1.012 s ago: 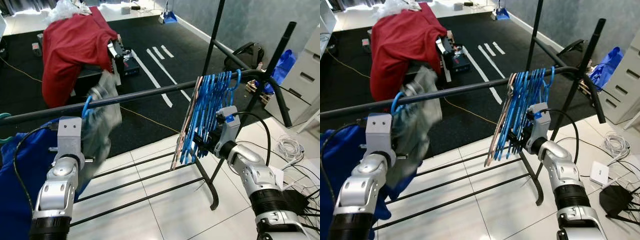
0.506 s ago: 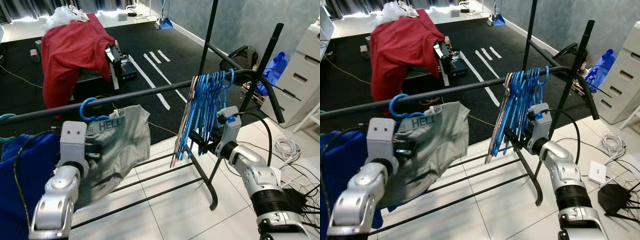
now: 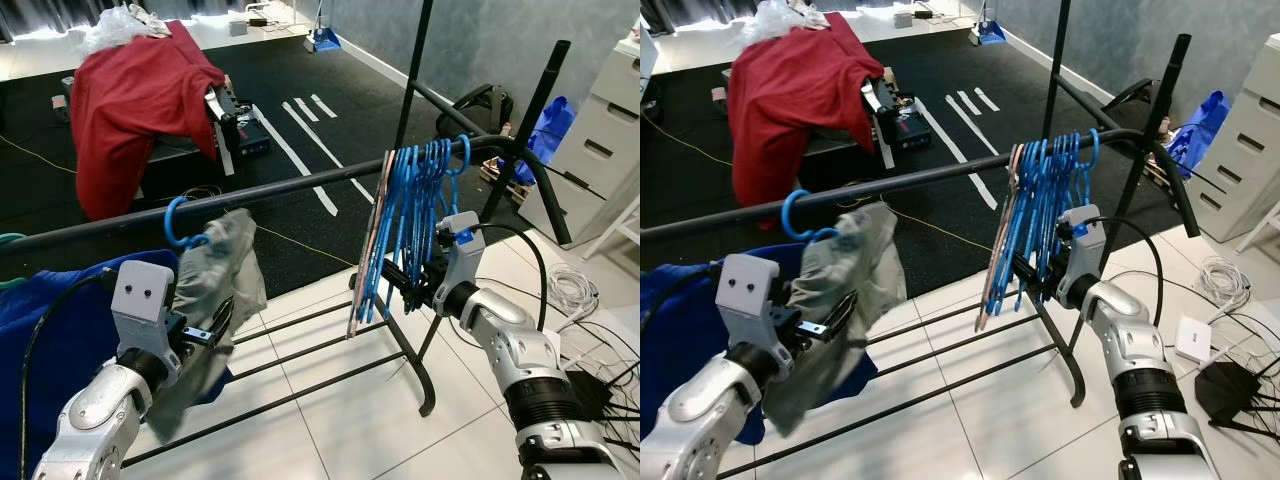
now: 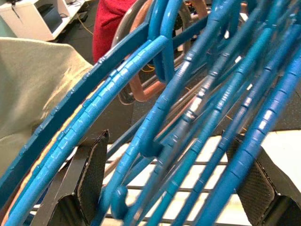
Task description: Hang hanger
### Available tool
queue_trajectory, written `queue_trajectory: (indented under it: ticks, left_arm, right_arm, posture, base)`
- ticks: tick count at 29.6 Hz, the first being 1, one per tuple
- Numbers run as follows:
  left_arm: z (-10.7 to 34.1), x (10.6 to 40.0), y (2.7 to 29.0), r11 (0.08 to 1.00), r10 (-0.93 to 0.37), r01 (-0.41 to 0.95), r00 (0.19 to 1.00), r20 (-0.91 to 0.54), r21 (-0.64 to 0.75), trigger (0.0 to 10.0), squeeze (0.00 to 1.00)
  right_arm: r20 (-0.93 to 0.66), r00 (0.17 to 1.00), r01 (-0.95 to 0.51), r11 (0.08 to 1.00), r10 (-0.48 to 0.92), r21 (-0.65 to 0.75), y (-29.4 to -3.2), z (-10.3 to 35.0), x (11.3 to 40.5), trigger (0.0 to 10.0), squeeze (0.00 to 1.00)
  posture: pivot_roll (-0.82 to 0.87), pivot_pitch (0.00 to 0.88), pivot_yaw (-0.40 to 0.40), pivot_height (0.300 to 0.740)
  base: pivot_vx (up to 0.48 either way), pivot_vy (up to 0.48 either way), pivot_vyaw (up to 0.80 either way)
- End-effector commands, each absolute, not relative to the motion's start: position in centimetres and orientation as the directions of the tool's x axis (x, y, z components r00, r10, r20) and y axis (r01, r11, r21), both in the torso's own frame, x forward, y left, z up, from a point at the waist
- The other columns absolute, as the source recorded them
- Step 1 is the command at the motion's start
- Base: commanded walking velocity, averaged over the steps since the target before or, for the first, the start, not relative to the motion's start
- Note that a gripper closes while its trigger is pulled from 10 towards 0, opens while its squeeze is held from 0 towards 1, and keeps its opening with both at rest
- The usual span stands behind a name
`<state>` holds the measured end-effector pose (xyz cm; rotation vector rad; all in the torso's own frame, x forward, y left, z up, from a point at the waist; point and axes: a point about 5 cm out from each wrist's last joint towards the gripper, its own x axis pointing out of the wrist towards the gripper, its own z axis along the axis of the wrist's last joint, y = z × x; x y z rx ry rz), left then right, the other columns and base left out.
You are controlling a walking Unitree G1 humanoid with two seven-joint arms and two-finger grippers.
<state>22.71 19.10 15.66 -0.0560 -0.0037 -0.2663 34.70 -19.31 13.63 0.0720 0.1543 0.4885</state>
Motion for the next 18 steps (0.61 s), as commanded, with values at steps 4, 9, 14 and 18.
queue_trajectory:
  ticks: [4, 9, 14, 18]
  left_arm:
    - [15.5, 22.6, 20.4, 0.966, -0.196, 0.201, 0.980, 0.046, -0.161, 10.0, 0.00]
    - [16.2, 22.6, 21.2, 0.948, -0.190, 0.212, 0.975, 0.110, -0.237, 10.0, 0.00]
    - [16.6, 22.2, 22.0, 0.941, -0.235, 0.257, 0.964, 0.121, -0.221, 10.0, 0.00]
    - [16.7, 21.7, 22.7, 0.940, -0.264, 0.283, 0.957, 0.116, -0.191, 10.0, 0.00]
  right_arm:
    - [-0.105, 0.861, -0.485, 0.865, 0.498, 0.125, -19.3, 13.7, 34.4, 10.0, 0.00]
    - [-0.059, 0.854, -0.506, 0.851, 0.517, 0.142, -19.2, 14.2, 34.2, 10.0, 0.00]
    - [-0.051, 0.844, -0.524, 0.841, 0.534, 0.134, -19.0, 14.3, 33.9, 10.0, 0.00]
    - [-0.041, 0.832, -0.545, 0.828, 0.554, 0.128, -18.7, 14.4, 33.7, 10.0, 0.00]
  posture:
    - [-0.07, 0.081, -0.009, 0.740]
    - [-0.08, 0.084, -0.008, 0.740]
    - [-0.07, 0.085, -0.009, 0.740]
    - [-0.07, 0.086, -0.010, 0.740]
  base:
    - [0.000, 0.000, 0.00]
    - [-0.235, 0.000, 0.00]
    - [-0.388, 0.000, 0.00]
    - [-0.435, 0.000, 0.00]
